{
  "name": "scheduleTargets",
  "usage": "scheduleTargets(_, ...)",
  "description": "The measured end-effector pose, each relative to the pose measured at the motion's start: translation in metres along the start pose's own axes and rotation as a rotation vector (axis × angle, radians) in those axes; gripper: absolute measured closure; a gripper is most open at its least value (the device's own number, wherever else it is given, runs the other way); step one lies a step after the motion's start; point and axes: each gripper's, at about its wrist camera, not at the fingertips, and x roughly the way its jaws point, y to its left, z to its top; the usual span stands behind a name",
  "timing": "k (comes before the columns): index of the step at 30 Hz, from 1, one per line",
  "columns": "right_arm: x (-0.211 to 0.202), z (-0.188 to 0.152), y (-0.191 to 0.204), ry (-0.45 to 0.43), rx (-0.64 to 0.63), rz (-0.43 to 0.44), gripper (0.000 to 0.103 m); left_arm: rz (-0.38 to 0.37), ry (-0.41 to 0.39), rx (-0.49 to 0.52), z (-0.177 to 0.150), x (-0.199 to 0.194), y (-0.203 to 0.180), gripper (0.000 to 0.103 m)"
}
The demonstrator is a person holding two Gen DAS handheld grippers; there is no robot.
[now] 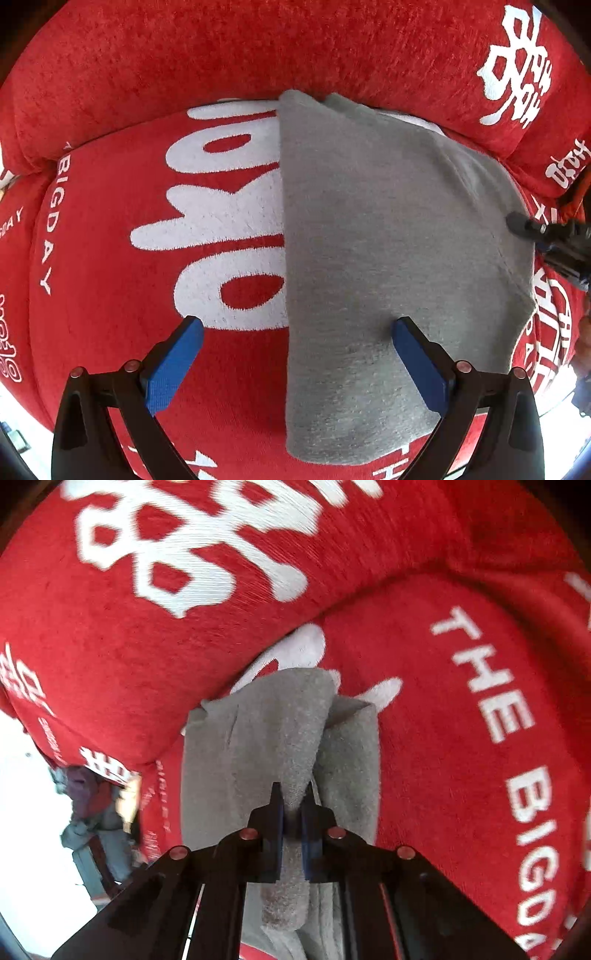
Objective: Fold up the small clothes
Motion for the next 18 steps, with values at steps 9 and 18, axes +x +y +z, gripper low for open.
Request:
scheduleTargets(9, 0.014, -0.005, -0.011, 0.057, -0.002, -0.082, 0.093, -0.002, 0.025, -0.004, -0.001, 0.003, 0.002, 0.001)
scheduleTargets(18, -0.025, -0.018, -0.039, 0.039, 0.087, -0.061, 0.057, 0.016, 0.02, -0.002, -0.004, 0.0, 0.001, 0.001)
